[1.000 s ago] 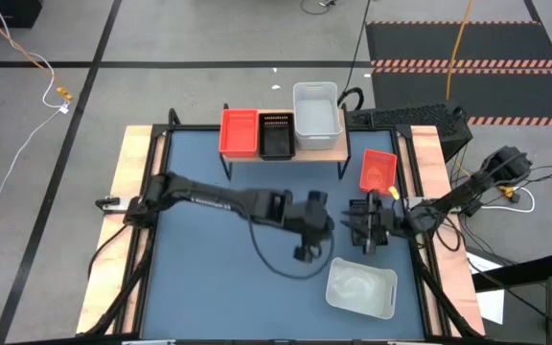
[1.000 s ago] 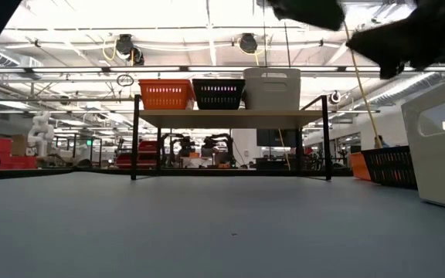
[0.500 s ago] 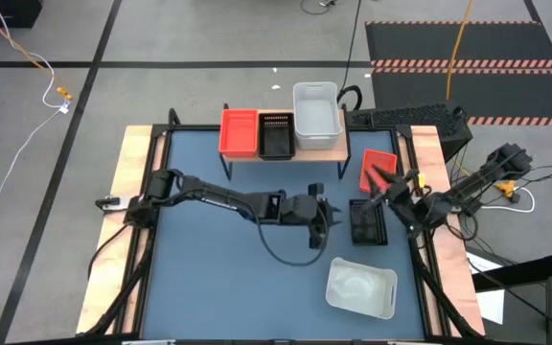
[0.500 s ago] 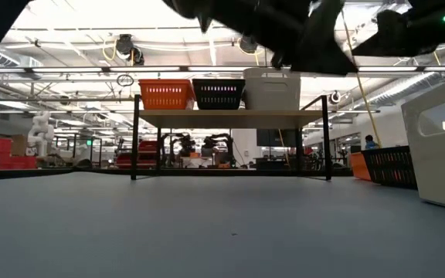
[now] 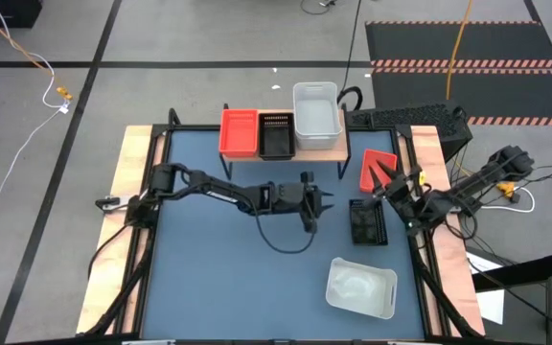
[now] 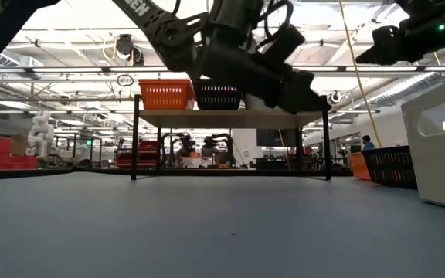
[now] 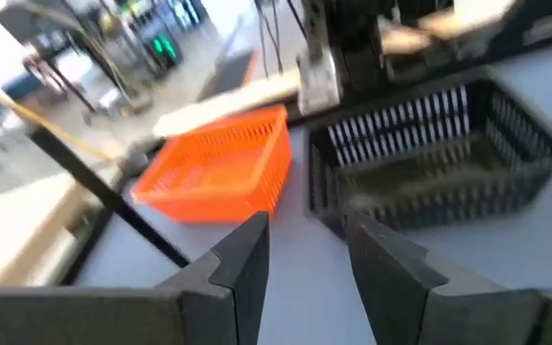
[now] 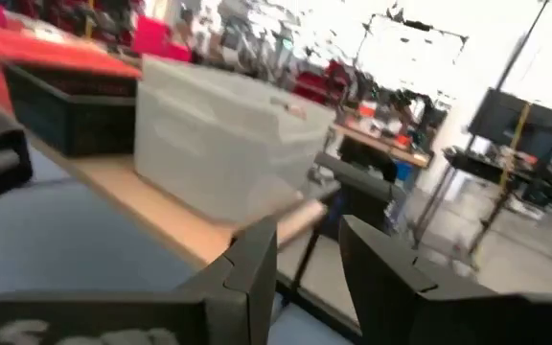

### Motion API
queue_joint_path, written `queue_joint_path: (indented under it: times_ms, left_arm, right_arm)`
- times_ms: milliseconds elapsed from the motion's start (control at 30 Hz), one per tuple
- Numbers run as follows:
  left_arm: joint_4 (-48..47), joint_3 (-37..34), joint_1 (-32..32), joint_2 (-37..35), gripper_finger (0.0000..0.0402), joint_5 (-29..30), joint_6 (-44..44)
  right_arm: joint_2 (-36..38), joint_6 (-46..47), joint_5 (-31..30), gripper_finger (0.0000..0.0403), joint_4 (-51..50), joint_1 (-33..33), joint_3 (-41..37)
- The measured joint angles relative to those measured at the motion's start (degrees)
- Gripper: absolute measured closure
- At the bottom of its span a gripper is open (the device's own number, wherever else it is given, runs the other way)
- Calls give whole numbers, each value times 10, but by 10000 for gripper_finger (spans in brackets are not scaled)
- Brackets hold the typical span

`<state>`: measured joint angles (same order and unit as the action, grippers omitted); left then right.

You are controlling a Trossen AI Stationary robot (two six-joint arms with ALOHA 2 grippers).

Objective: Stack baskets on shelf by color
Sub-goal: Stack the orange bin on top of the other orange bins on the shelf

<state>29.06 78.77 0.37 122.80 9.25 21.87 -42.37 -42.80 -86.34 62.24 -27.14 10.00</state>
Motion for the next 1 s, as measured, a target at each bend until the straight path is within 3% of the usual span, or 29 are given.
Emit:
queue_joint_path:
  times_ms: [167,267,433,600,800,1000]
  left_arm:
    - [8,34,11,11,257,-67,-5]
    - [-52,89,13,34,257,-113,-1]
    - [-136,213,2,111,257,-152,46]
    - [-201,335,-9,184,256,-159,97]
    - [-198,454,-3,249,257,-127,19]
    - [-131,486,14,286,257,-107,-39]
  right_arm:
    - [4,-35,127,294,67,41,0]
    - [7,-69,163,294,116,57,0]
    - [20,-125,174,294,184,65,1]
    - [30,-139,173,294,186,64,9]
    - [30,-140,174,294,186,64,20]
    - [30,-162,174,294,186,64,38]
